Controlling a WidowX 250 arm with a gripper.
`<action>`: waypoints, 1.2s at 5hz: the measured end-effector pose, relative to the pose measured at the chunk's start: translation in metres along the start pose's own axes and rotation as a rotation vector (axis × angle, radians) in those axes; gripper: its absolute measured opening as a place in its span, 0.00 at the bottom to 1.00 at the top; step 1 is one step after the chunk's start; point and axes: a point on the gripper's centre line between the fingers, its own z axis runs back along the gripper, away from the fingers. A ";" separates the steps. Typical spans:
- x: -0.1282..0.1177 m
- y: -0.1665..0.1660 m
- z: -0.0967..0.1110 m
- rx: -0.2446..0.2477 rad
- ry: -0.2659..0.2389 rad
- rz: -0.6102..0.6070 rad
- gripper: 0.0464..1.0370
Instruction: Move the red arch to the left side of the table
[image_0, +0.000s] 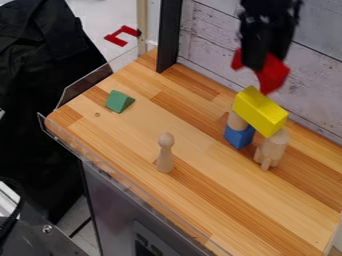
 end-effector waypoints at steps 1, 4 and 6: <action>0.032 0.014 0.004 -0.024 0.044 0.088 0.51; 0.093 0.049 -0.019 0.008 0.104 0.251 0.51; 0.106 0.049 -0.064 0.062 0.140 0.205 0.51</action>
